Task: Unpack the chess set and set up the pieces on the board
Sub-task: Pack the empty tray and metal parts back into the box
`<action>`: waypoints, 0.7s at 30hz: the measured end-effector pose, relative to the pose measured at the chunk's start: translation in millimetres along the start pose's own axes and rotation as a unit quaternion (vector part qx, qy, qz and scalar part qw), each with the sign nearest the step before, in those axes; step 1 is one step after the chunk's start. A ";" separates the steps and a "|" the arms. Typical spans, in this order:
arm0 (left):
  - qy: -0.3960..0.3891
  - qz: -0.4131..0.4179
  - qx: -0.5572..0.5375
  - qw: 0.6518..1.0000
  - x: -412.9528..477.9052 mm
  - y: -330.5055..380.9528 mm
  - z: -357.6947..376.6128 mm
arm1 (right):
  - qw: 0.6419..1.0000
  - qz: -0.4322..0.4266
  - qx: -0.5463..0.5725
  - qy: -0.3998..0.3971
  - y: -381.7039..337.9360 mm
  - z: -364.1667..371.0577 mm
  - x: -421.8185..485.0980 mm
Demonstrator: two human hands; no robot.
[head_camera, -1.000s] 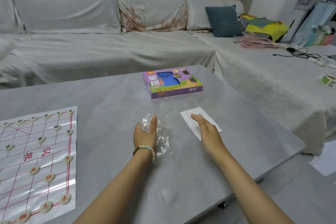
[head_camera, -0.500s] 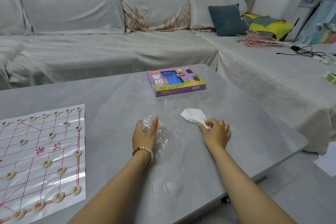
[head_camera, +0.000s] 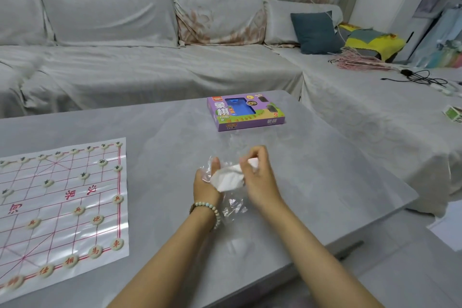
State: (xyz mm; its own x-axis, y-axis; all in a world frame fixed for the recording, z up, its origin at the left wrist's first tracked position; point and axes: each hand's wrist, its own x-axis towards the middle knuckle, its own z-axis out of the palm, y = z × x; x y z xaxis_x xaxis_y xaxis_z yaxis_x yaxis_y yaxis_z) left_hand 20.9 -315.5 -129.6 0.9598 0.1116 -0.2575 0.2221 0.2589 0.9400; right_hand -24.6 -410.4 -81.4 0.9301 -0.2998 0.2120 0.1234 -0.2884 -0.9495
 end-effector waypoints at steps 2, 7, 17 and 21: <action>-0.051 -0.061 -0.070 0.994 -11.2 12.5 -10.4 | 0.998 -0.033 -0.047 -0.036 -8.7 18.7 -13.0; -0.037 -0.030 -0.101 0.994 -53.0 63.0 -60.6 | 0.993 -0.029 0.036 -0.107 -51.5 69.0 -56.6; 0.066 0.172 0.025 0.983 -109.2 154.3 -224.3 | 0.968 -0.155 0.117 -0.158 -160.5 216.6 -139.1; 0.075 0.130 -0.054 0.987 -125.4 178.2 -299.6 | 0.954 -0.159 0.145 -0.211 -194.6 285.0 -164.3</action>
State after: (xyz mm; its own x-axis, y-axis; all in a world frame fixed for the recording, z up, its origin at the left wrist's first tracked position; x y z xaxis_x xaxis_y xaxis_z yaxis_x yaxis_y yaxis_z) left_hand -111.3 4.0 3.2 0.9442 0.3257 -0.0484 -0.0559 0.3031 0.9513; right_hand -102.9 -45.8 2.6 0.8783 0.1707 0.4466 0.4565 -0.0217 -0.8895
